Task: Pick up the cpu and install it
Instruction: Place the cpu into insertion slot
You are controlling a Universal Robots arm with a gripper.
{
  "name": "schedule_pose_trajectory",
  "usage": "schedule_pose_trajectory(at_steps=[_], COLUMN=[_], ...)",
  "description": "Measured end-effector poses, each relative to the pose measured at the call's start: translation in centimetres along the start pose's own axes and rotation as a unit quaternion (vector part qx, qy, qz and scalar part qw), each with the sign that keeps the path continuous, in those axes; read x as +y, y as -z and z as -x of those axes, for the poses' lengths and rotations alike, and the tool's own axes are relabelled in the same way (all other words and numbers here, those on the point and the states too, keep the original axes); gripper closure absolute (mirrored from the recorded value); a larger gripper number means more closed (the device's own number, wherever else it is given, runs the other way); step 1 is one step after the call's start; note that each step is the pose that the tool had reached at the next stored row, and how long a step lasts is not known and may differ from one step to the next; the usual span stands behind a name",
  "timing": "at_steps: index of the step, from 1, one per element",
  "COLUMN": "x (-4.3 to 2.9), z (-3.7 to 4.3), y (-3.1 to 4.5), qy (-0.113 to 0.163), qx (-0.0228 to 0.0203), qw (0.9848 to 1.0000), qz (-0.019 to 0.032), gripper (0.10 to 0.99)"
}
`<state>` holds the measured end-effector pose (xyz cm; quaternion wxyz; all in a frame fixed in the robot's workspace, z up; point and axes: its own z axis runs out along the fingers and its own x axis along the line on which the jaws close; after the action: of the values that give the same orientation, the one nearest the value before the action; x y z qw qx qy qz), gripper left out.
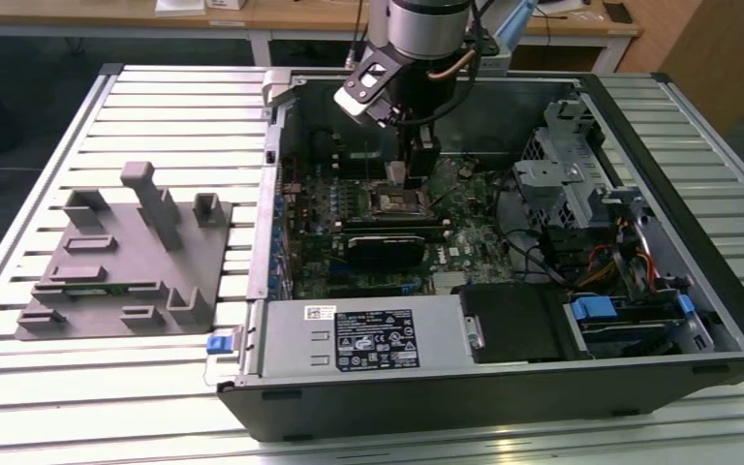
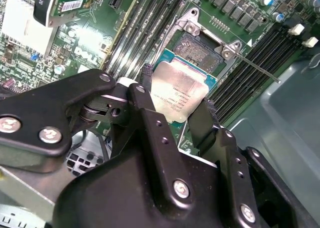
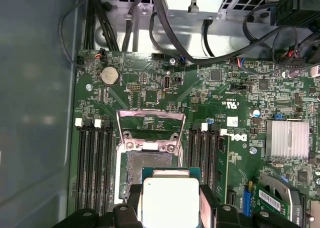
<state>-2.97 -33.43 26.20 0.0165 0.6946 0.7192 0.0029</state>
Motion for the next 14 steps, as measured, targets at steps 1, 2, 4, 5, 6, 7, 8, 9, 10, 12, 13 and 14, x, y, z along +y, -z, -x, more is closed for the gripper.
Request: schedule_pose_trajectory(at_steps=[1, 2, 4, 5, 6, 7, 8, 9, 10, 12, 13, 14], x=[0.0, 0.0, 0.01, 0.02, 0.02, 0.02, 0.02, 0.02, 0.02, 0.02, 0.01, 0.01], z=[0.0, 0.0, -0.07, -0.16, -0.31, -0.45, -0.6, -0.72, -0.76, -0.81, -0.83, -0.85], y=[-0.07, -0.15, -0.28, -0.34, -0.42, -0.51, -0.61, -0.7, -0.82, -1.17, -1.35, -1.53], qy=[0.0, 0.0, 0.0, 0.0, -0.001, -0.002, -0.004, -0.004, -0.004, -0.004, -0.004, -0.004], qx=[0.0, 0.0, 0.0, 0.0, 0.0, -0.0001, -0.0001, -0.0001, 0.0, -0.0001, -0.0001, -0.0001], qw=[1.0, 1.0, 1.0, 1.0, 1.0, 1.0, 1.0, 1.0, 1.0, 1.0, 1.0, 1.0], qz=[0.0, 0.0, 0.0, 0.0, 0.0, 0.0, -0.0001, -0.0001, 0.0, -0.0001, -0.0001, -0.0001], gripper=[0.549, 0.549, 0.549, 0.549, 0.549, 0.549, 0.549, 0.549, 0.549, 0.549, 0.549, 0.549])
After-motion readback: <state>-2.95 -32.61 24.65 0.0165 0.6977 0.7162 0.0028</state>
